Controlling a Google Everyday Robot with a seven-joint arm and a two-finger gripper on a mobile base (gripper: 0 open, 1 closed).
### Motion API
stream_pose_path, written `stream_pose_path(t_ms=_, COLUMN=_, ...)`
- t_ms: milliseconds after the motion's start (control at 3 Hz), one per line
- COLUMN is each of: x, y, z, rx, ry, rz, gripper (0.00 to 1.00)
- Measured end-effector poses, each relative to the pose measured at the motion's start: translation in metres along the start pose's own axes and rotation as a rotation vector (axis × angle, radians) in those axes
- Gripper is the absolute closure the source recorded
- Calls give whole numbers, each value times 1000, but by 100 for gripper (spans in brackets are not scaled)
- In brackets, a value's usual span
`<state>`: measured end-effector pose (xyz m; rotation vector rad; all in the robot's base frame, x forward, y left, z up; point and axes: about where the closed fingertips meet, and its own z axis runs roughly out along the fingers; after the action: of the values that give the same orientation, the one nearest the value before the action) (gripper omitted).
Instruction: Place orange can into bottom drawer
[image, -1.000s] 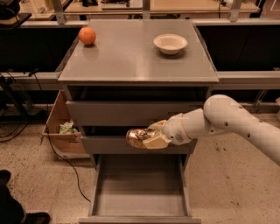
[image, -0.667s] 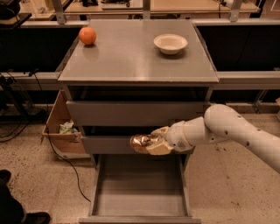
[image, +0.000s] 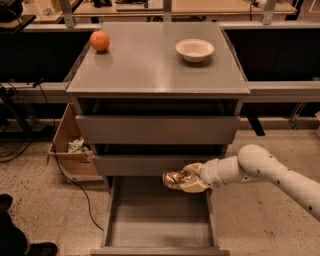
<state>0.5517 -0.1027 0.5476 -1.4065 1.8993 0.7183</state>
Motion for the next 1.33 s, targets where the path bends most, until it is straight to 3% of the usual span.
stream_pose_path(t_ms=667, x=112, y=-32, z=36, rx=-43, ry=-12, rz=-6, gripper=100)
stream_pose_path(t_ms=1000, x=112, y=-32, z=36, rx=-43, ry=-12, rz=-6, gripper=100)
stream_pose_path(t_ms=1333, x=141, y=-34, z=45, rx=-23, ry=10, rz=-48, gripper=100)
